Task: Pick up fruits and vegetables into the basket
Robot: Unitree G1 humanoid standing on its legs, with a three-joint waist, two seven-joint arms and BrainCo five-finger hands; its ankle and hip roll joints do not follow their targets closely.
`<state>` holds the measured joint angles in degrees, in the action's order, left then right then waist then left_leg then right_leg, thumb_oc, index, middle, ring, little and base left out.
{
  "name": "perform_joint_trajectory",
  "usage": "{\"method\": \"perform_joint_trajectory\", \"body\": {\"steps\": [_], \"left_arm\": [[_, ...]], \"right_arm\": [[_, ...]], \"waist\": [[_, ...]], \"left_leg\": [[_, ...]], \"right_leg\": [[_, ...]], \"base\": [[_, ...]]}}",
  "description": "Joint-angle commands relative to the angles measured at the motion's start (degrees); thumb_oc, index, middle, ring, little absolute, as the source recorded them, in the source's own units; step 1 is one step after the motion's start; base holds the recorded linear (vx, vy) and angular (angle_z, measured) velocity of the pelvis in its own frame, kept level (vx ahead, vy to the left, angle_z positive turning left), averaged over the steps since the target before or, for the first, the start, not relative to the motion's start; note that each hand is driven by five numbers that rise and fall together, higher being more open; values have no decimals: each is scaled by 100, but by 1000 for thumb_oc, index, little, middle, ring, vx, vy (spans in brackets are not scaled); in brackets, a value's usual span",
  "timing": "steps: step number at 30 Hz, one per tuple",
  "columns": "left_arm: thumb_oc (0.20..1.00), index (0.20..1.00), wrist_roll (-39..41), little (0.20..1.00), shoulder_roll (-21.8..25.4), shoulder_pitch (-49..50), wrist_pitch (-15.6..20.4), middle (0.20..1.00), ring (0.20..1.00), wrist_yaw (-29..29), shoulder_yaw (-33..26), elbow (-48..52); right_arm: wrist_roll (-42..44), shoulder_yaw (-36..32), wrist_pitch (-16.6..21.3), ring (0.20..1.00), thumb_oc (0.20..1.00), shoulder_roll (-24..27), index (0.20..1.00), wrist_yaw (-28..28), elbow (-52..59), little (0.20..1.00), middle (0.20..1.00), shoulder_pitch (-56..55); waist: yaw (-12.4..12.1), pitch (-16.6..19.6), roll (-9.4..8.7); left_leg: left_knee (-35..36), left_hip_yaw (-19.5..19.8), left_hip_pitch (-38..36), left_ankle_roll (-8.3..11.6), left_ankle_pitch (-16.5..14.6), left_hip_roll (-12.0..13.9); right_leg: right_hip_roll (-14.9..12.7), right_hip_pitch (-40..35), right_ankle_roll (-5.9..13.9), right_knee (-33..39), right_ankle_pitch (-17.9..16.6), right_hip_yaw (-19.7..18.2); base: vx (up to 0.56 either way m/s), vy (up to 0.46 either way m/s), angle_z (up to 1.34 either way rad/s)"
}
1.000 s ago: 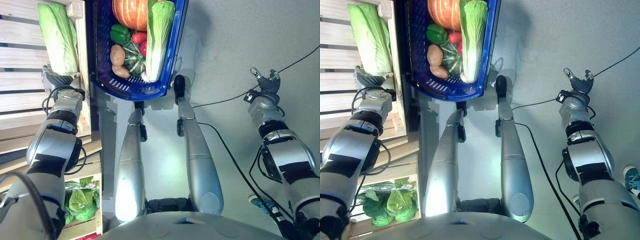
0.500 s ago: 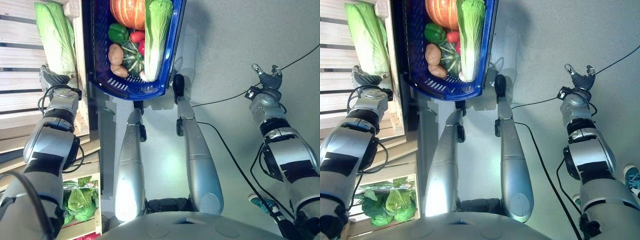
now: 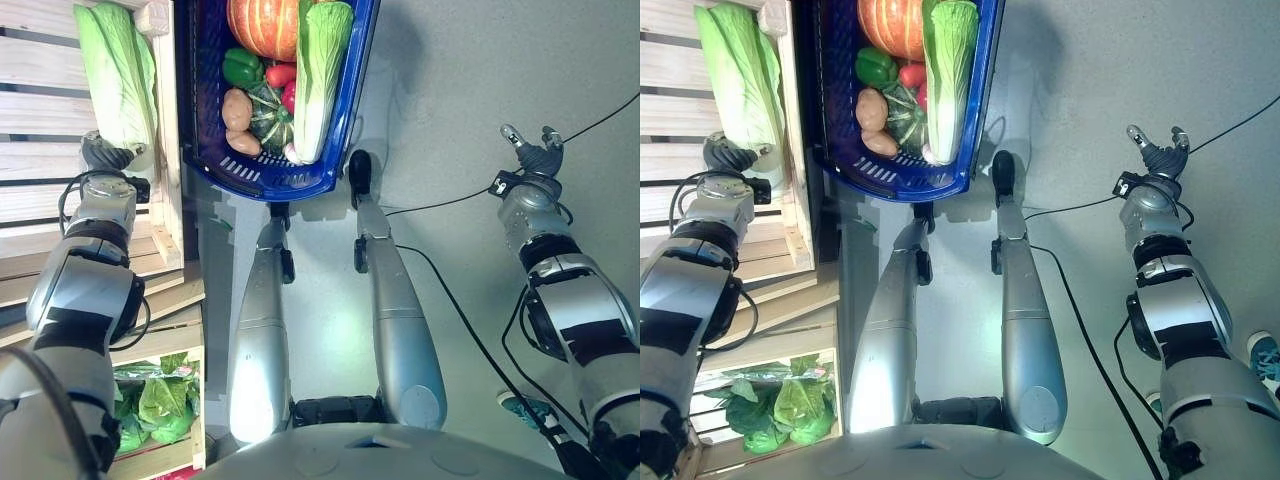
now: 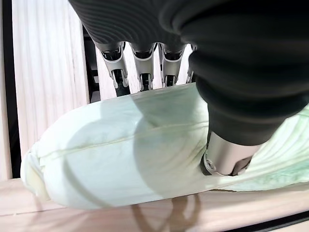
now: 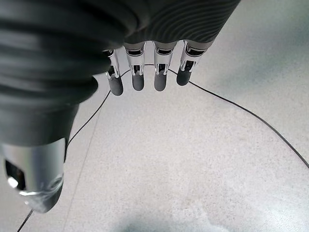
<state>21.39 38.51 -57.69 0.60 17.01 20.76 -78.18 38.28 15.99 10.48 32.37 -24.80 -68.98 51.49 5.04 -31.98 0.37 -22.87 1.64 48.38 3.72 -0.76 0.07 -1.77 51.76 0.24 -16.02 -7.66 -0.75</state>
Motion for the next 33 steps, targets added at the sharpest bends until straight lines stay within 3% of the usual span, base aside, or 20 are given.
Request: {"method": "perform_joint_trajectory", "body": {"steps": [1, 11, 19, 21, 24, 33], "left_arm": [[200, 200, 486, 200, -431, 297, 276, 200, 200, -218, -93, -65], [200, 200, 1278, 200, -412, 1096, 1255, 200, 200, 271, -756, 930], [200, 200, 519, 200, -546, 2125, 1927, 200, 200, 1445, -1159, 2671], [200, 200, 42, 200, -620, 2425, 2279, 200, 200, 1864, -1208, 3406], [200, 200, -505, 200, -722, 2585, 2769, 200, 200, 1911, -1305, 4089], [200, 200, -1349, 200, -533, 2731, 3100, 200, 200, 1488, -1094, 5379]], "right_arm": [[219, -133, 212, 1000, 1000, -49, 1000, -18, 67, 1000, 1000, -391], [410, -172, 862, 1000, 1000, -132, 1000, 422, 913, 1000, 1000, -762], [332, -123, 1123, 1000, 1000, -301, 1000, 361, 2844, 1000, 1000, -1454], [305, -160, 1305, 1000, 1000, -409, 1000, 664, 3503, 1000, 1000, -1781], [116, -249, 1408, 1000, 1000, -522, 1000, 907, 4121, 1000, 1000, -2044], [-59, -493, 1491, 1000, 1000, -608, 1000, 1163, 5650, 1000, 1000, -2528]], "waist": [[-22, 219, 28], [-92, 219, 202], [-179, 219, 251], [-201, 219, 246], [-225, 219, 241], [-151, 219, 199]], "left_leg": [[684, -208, -159, -71, 232, -215], [753, -156, -527, -62, 255, -281], [790, -98, -669, -54, 275, -313], [791, -89, -687, -66, 270, -318], [817, -92, -713, -82, 266, -319], [918, -166, -783, -115, 314, -298]], "right_leg": [[237, -271, 274, -330, 850, 261], [227, -653, 247, -304, 921, 283], [236, -862, 198, -285, 974, 283], [245, -899, 183, -299, 993, 280], [248, -944, 179, -296, 1015, 288], [271, -992, 206, -277, 969, 294]], "base": [[0, 0, 0], [-11, -22, 0], [0, 0, 0], [0, 0, 0], [0, 0, 0], [0, 0, 0]]}}
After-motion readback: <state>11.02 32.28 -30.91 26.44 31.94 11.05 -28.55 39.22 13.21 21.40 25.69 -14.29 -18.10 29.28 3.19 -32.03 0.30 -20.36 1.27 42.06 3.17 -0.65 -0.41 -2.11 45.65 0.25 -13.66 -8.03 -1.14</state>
